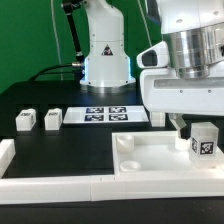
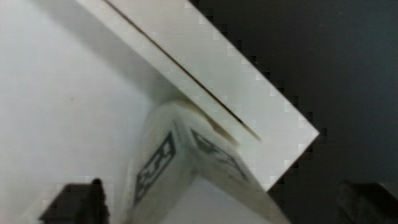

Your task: Assemble square table

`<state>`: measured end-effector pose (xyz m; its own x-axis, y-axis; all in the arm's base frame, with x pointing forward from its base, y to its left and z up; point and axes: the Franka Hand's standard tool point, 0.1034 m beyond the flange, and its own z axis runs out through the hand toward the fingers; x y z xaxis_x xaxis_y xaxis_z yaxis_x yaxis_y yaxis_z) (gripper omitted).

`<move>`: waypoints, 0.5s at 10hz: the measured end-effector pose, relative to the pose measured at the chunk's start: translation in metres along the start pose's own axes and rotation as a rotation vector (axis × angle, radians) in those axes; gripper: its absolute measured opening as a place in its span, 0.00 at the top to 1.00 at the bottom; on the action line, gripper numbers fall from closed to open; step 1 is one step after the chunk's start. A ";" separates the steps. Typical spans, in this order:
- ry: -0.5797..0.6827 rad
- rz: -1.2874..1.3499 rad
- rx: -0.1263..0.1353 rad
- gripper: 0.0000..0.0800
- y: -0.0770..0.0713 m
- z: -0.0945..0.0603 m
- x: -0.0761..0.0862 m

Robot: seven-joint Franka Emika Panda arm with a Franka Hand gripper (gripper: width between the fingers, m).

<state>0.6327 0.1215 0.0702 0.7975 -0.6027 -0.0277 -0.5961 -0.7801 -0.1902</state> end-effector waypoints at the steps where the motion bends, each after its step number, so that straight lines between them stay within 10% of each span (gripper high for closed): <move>1: 0.001 -0.174 -0.022 0.19 0.001 0.000 0.000; 5: 0.007 -0.616 -0.056 0.19 0.001 -0.001 0.001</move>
Offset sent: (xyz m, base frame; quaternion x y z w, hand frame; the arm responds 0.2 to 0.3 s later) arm -0.0009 0.0020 0.0011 -0.0142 0.0007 -0.2886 0.9574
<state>0.6327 0.1204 0.0710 0.9962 -0.0394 0.0771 -0.0302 -0.9927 -0.1170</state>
